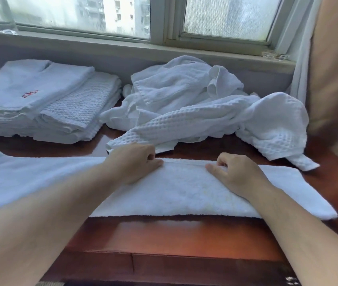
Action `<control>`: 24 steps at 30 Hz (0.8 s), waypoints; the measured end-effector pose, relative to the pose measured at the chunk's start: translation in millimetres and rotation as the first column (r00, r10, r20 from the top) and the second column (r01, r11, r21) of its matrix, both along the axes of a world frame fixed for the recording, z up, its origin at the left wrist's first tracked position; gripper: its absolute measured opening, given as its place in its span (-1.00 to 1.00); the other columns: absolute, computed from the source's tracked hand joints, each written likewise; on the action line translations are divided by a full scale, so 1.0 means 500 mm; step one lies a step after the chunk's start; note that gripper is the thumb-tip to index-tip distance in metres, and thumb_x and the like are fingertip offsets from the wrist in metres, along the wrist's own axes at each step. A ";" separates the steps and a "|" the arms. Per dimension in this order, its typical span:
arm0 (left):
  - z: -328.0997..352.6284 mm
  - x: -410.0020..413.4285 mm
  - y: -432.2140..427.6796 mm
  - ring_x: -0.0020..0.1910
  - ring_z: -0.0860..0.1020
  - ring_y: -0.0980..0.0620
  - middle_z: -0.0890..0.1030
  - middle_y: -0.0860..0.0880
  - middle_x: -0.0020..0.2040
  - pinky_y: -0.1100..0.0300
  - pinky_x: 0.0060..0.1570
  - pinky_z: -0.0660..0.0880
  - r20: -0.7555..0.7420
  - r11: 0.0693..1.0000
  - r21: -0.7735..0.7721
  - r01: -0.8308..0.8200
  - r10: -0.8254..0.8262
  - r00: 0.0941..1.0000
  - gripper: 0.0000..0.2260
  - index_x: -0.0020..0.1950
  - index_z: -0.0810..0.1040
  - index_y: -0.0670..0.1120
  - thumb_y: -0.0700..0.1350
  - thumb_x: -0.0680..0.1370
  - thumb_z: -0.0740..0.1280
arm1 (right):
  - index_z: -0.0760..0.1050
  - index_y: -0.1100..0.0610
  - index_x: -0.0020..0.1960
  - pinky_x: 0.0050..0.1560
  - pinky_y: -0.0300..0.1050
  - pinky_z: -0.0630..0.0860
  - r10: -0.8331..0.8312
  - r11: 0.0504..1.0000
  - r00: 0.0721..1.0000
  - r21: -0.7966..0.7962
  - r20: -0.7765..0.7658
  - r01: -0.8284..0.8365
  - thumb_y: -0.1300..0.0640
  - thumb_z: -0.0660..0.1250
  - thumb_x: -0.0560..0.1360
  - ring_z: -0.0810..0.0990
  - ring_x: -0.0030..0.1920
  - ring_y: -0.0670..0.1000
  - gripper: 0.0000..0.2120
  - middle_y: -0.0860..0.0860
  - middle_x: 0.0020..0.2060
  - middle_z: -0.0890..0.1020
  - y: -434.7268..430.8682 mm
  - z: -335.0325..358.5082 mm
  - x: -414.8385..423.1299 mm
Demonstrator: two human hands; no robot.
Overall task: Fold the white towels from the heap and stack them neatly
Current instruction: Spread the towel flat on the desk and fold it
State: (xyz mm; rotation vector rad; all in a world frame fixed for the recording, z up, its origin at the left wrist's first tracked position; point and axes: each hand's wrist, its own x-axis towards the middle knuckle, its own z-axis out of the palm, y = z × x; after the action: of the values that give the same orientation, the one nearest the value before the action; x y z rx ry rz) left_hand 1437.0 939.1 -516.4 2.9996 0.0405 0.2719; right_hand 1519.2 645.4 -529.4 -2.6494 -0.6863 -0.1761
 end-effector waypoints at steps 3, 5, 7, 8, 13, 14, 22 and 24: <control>0.000 -0.003 -0.031 0.04 0.46 0.03 0.53 0.12 0.01 0.09 -0.04 0.41 0.166 0.993 0.072 0.091 -0.102 0.981 -0.85 0.00 0.48 0.09 0.14 0.60 0.24 | 0.43 -0.07 -0.26 -0.32 -0.14 0.40 -0.025 0.999 1.000 0.034 0.003 0.025 -0.40 0.20 0.45 0.53 -0.27 -0.13 -0.59 -0.12 -0.34 0.57 -0.030 0.002 0.003; 0.002 0.009 -0.102 0.17 0.42 -0.01 0.51 0.08 0.12 0.09 0.09 0.37 0.226 0.973 0.084 0.217 -0.230 0.947 -0.85 0.14 0.50 0.10 0.02 0.61 0.21 | 0.42 -0.06 -0.26 -0.29 -0.12 0.43 -0.027 0.999 1.000 0.024 -0.001 0.027 -0.39 0.22 0.45 0.53 -0.27 -0.12 -0.60 -0.11 -0.33 0.57 -0.043 0.007 0.008; 0.000 0.029 -0.201 0.20 0.39 0.01 0.48 0.08 0.18 0.08 0.10 0.34 0.164 0.954 -0.005 0.301 -0.296 0.941 -0.78 0.23 0.47 0.11 0.05 0.63 0.15 | 0.40 -0.04 -0.27 -0.31 -0.11 0.41 -0.021 1.000 1.000 -0.015 0.005 0.021 -0.36 0.24 0.48 0.51 -0.28 -0.11 -0.60 -0.09 -0.35 0.56 -0.054 0.011 0.013; -0.005 0.040 -0.249 0.20 0.38 0.01 0.47 0.08 0.20 0.07 0.09 0.35 0.120 0.952 -0.036 0.303 -0.297 0.947 -0.75 0.26 0.46 0.10 0.09 0.64 0.11 | 0.39 -0.04 -0.28 -0.31 -0.10 0.41 -0.028 0.999 1.000 -0.029 0.006 0.028 -0.36 0.23 0.48 0.50 -0.30 -0.10 -0.59 -0.08 -0.37 0.55 -0.066 0.014 0.017; -0.019 0.090 -0.337 0.12 0.37 -0.01 0.42 0.08 0.07 0.07 0.02 0.26 -0.001 0.982 -0.080 0.169 -0.170 0.985 -0.69 0.15 0.43 0.07 0.25 0.60 0.12 | 0.45 -0.10 -0.28 -0.27 -0.12 0.44 -0.117 0.993 0.987 -0.033 -0.109 0.114 -0.26 0.21 0.40 0.52 -0.30 -0.10 -0.75 -0.11 -0.38 0.57 -0.217 0.029 0.042; -0.016 0.100 -0.336 0.09 0.39 0.00 0.42 0.10 0.03 0.08 -0.01 0.26 -0.021 0.980 -0.099 0.170 -0.173 0.985 -0.71 0.08 0.42 0.07 0.26 0.60 0.14 | 0.45 -0.16 -0.27 -0.28 -0.14 0.40 -0.124 0.992 0.983 -0.033 -0.137 0.120 -0.20 0.19 0.37 0.51 -0.31 -0.10 -0.84 -0.14 -0.39 0.56 -0.245 0.032 0.044; -0.006 0.150 -0.329 -0.06 0.41 0.06 0.45 0.11 -0.08 0.10 -0.11 0.38 0.100 0.966 -0.148 0.211 -0.198 0.975 -0.77 -0.06 0.40 0.07 0.22 0.59 0.23 | 0.56 -0.15 -0.06 -0.01 -0.05 0.43 -0.229 0.970 0.973 -0.083 -0.021 0.227 -0.12 0.31 0.53 0.55 0.01 -0.01 -0.92 -0.18 -0.09 0.59 -0.261 0.045 0.105; -0.017 0.151 -0.322 0.05 0.38 0.04 0.44 0.10 0.00 0.06 0.08 0.40 0.075 0.968 -0.181 0.176 -0.165 0.983 -0.77 0.01 0.42 0.10 0.24 0.58 0.20 | 0.54 -0.15 -0.07 0.02 -0.09 0.35 -0.258 0.965 0.966 -0.034 0.032 0.259 -0.11 0.34 0.53 0.50 0.07 -0.04 -0.94 -0.18 -0.06 0.54 -0.261 0.028 0.102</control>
State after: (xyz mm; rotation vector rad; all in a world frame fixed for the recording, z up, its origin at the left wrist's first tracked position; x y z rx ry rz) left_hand 1512.7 778.1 -524.8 2.7843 -0.1869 0.3196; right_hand 1570.0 515.1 -515.3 -2.7707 -0.3515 -0.2746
